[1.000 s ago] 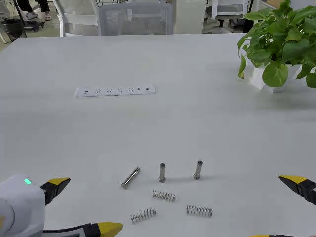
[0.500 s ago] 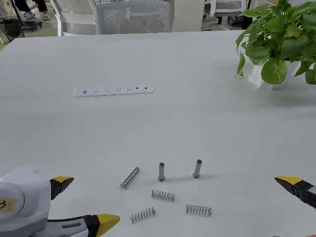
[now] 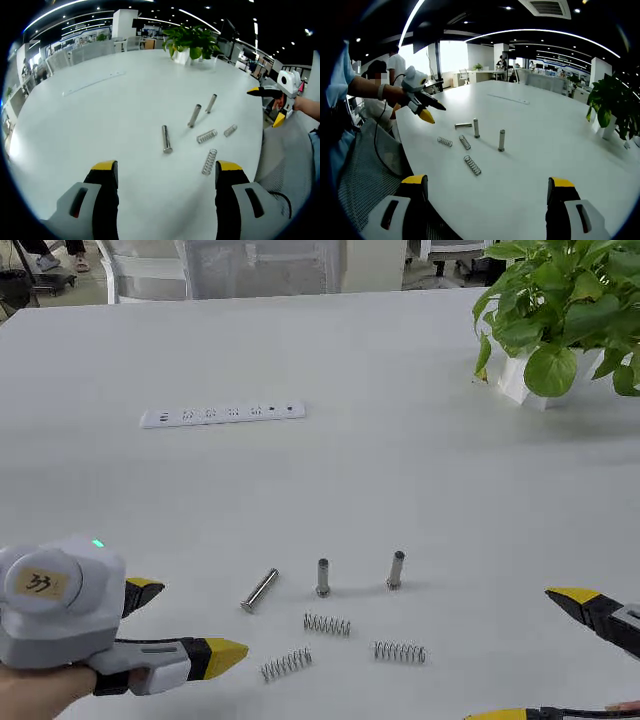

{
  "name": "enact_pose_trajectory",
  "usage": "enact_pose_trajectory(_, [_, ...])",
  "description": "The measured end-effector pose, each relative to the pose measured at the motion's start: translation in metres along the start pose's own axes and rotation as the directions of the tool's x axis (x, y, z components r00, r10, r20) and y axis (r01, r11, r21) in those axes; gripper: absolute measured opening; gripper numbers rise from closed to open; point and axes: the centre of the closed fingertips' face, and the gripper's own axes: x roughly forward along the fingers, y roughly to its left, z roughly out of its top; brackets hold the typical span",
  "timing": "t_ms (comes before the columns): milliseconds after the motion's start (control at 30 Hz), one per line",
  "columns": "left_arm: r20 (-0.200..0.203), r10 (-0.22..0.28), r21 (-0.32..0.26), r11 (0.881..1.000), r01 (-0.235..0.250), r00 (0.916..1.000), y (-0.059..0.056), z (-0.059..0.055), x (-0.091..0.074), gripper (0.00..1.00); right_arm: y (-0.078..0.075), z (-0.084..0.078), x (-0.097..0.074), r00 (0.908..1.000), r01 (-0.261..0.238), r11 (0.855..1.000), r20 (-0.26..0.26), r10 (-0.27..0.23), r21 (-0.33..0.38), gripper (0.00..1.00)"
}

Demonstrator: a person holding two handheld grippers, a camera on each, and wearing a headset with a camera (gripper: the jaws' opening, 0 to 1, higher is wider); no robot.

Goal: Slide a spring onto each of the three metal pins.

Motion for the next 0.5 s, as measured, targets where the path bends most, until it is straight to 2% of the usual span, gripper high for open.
enact_pose_trajectory(133, [-0.004,-0.011,-0.011,1.000,0.011,0.9999,0.002,0.006,0.006,0.75,0.000,0.000,0.000,1.0000,0.000,1.000,0.001,0.000,0.003,0.99])
enact_pose_trajectory(333, [-0.030,-0.024,0.003,1.000,0.024,0.9992,0.001,0.011,0.014,0.73,0.000,0.000,0.001,1.0000,0.001,1.000,0.002,-0.001,0.008,0.99])
enact_pose_trajectory(500, [-0.043,-0.013,-0.010,1.000,0.013,0.9990,0.005,0.018,0.023,0.72,0.001,-0.001,0.002,1.0000,0.001,1.000,0.001,-0.001,0.014,0.99])
